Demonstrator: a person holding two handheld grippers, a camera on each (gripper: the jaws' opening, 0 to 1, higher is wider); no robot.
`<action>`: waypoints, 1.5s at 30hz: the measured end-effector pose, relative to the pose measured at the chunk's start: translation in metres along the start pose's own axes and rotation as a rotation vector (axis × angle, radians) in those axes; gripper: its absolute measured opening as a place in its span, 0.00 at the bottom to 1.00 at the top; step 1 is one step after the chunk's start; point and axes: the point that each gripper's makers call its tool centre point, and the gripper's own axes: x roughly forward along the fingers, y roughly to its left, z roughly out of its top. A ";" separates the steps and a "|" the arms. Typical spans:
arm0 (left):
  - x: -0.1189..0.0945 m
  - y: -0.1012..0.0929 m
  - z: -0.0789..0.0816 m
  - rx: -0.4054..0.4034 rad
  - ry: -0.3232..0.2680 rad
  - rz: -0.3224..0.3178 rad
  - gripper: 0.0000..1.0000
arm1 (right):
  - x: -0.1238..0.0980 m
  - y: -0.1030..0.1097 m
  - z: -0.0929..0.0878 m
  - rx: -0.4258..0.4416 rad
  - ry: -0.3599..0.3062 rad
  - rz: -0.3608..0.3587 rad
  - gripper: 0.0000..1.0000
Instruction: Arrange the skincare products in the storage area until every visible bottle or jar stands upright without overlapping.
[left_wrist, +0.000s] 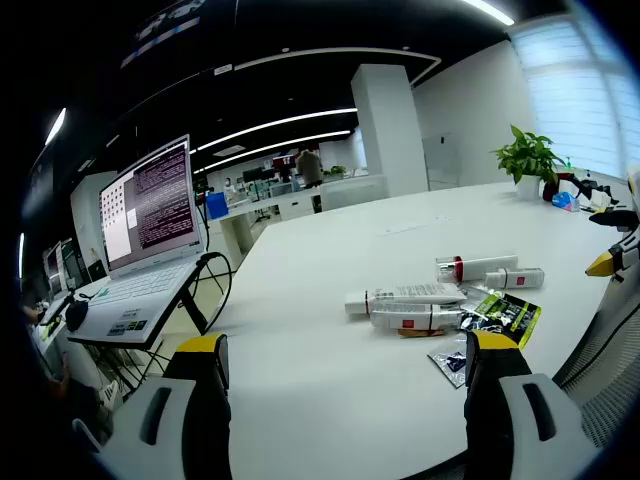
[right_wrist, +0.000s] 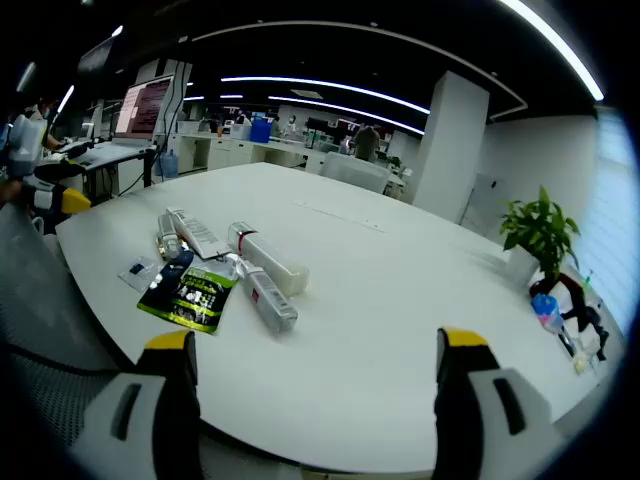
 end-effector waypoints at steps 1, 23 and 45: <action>0.000 0.000 0.000 0.002 -0.002 0.000 0.97 | 0.000 0.000 0.000 -0.001 0.001 -0.001 1.00; 0.001 0.001 -0.004 -0.006 0.004 -0.010 0.96 | 0.000 0.002 0.002 0.002 -0.006 0.008 1.00; 0.001 -0.007 -0.001 0.006 0.015 -0.030 0.97 | 0.001 0.001 0.000 0.009 0.006 0.005 1.00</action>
